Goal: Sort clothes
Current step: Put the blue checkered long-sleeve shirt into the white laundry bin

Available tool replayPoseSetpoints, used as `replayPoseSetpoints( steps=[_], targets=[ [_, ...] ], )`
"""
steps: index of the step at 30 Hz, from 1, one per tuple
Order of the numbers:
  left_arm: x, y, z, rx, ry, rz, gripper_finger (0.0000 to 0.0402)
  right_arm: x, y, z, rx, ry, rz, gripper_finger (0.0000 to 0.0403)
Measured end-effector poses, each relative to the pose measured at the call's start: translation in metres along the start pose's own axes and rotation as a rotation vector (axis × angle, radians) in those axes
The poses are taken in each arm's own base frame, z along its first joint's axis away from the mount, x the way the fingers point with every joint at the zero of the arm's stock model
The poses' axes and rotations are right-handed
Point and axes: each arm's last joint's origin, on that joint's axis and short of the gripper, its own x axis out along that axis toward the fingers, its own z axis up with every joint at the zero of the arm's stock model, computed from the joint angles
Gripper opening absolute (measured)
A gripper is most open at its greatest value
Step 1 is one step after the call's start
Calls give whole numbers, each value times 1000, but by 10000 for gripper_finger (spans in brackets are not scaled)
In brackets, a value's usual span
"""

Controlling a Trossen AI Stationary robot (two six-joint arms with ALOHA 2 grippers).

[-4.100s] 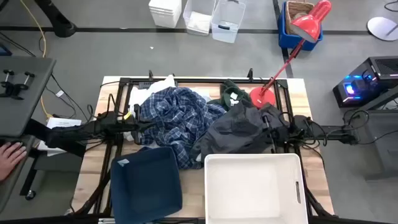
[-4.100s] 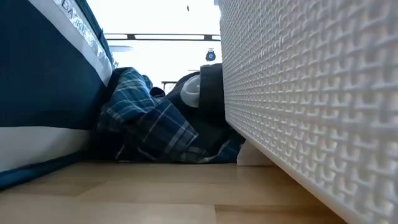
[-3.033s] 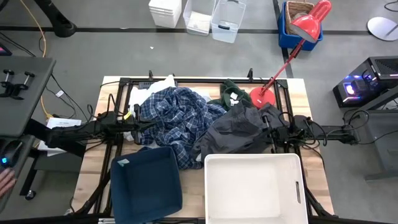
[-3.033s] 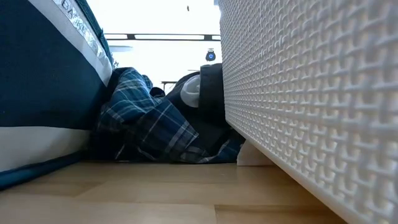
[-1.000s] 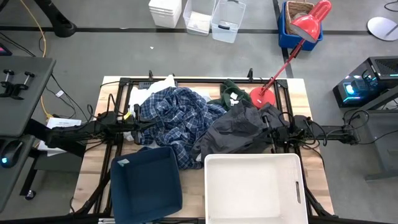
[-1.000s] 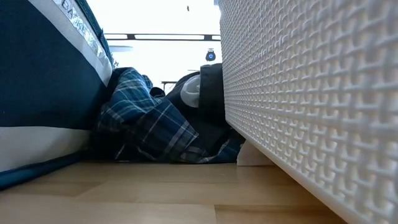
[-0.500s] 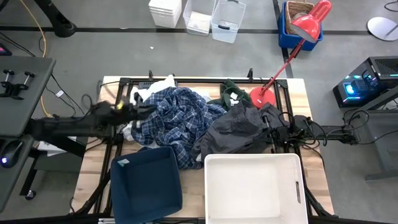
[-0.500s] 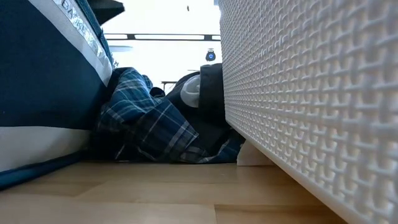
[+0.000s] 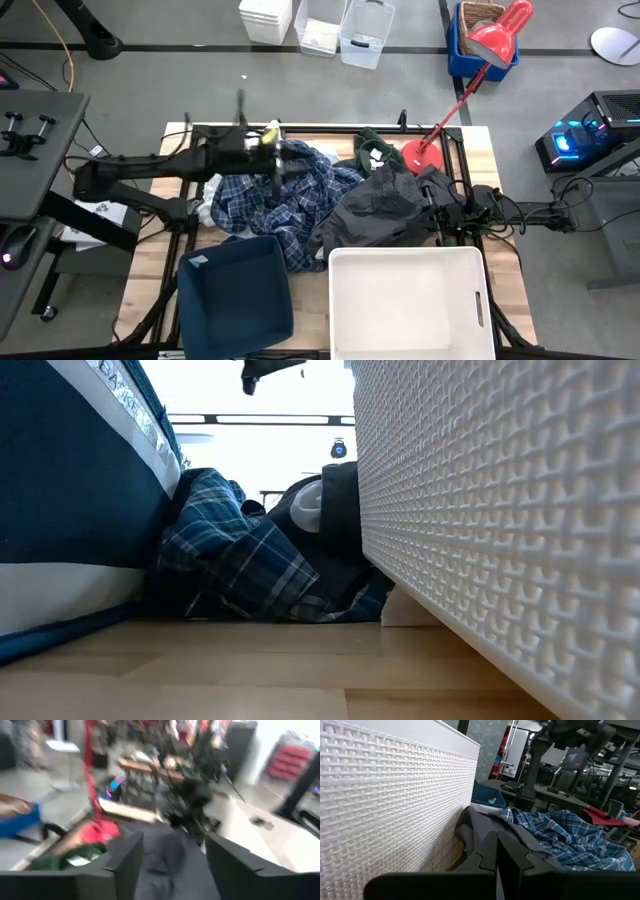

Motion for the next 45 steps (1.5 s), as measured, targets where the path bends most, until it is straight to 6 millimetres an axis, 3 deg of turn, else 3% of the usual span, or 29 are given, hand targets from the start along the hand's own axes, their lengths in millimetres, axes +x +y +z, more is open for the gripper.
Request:
replayPoseSetpoints(
  steps=[6,8,11,16,23,27,30,34,37,39,40,45],
  targets=[
    [37,-9,-34,144,484,102,285,0,0,0,0,0,0,0],
    [43,1,-35,134,579,207,292,0,0,0,0,0,0,0],
    [47,27,-38,-18,740,333,295,0,0,0,0,0,0,0],
    [46,56,-69,-109,1110,462,296,0,0,0,0,0,0,0],
    [69,64,-112,-19,1255,491,296,0,0,0,0,0,0,0],
    [88,83,-147,0,1356,508,296,0,0,0,0,0,0,0],
    [99,93,-172,8,1440,407,293,0,0,0,0,0,0,0],
    [104,97,-188,59,1504,345,251,0,0,0,0,0,0,0],
    [103,91,-181,119,1516,312,155,0,0,0,0,0,0,0],
    [98,84,-165,149,1491,307,64,0,0,0,0,0,0,0],
    [94,79,-152,155,1460,302,36,0,0,0,0,0,0,0],
    [52,53,-41,241,1081,410,27,0,0,0,0,0,0,0]
  ],
)
